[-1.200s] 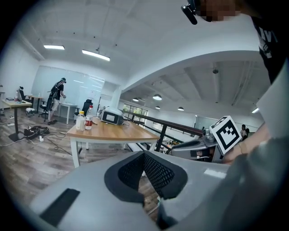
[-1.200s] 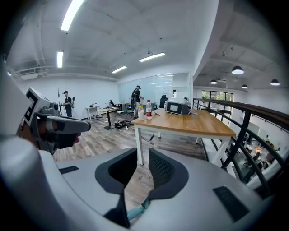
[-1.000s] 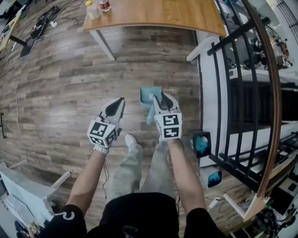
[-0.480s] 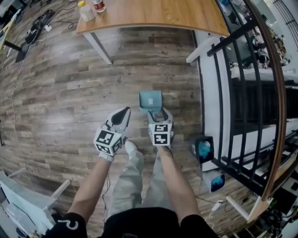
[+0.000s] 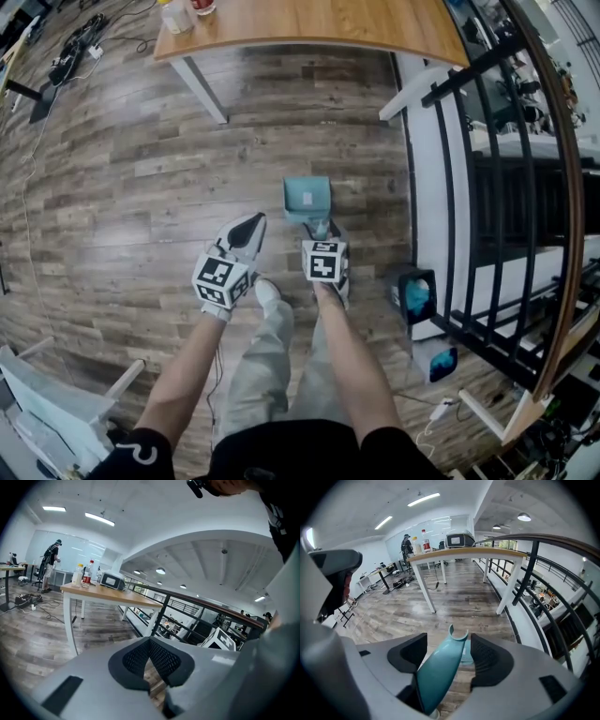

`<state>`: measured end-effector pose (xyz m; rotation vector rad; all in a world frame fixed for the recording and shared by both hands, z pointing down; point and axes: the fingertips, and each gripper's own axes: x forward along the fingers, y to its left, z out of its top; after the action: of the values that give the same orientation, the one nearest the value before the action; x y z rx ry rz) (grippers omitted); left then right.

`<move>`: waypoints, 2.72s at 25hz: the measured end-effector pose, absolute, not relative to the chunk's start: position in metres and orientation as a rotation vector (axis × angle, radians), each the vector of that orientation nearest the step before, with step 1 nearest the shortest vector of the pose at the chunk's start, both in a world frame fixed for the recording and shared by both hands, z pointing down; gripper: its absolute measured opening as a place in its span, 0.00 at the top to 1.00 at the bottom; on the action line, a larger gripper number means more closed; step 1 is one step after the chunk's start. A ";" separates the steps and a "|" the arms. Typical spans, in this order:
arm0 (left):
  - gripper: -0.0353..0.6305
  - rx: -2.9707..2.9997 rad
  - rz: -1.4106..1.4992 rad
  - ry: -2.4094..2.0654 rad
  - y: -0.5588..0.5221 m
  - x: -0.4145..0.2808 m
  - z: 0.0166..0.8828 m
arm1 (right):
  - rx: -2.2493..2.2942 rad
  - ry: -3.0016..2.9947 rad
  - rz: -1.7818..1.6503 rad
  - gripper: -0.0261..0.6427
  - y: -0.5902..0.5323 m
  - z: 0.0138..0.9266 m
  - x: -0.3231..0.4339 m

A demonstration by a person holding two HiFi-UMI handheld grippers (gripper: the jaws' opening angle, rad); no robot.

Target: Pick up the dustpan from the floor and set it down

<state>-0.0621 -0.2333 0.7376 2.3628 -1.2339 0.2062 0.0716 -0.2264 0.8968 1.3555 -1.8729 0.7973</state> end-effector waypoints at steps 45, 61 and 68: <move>0.95 2.355 0.237 -1.239 -0.215 -0.068 0.733 | 1.209 -1.837 0.683 0.83 -0.217 0.867 0.106; 0.95 2.444 0.204 -1.218 -0.205 -0.053 0.624 | 1.221 -1.870 0.709 0.83 -0.229 0.734 0.111; 0.95 2.467 0.170 -1.225 -0.183 -0.061 0.561 | 1.270 -1.911 0.643 0.83 -0.224 0.638 0.115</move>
<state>-0.0612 -0.1834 0.5610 2.4674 -1.2253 0.1697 0.1150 -0.2243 0.6379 1.2703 -1.9107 0.6425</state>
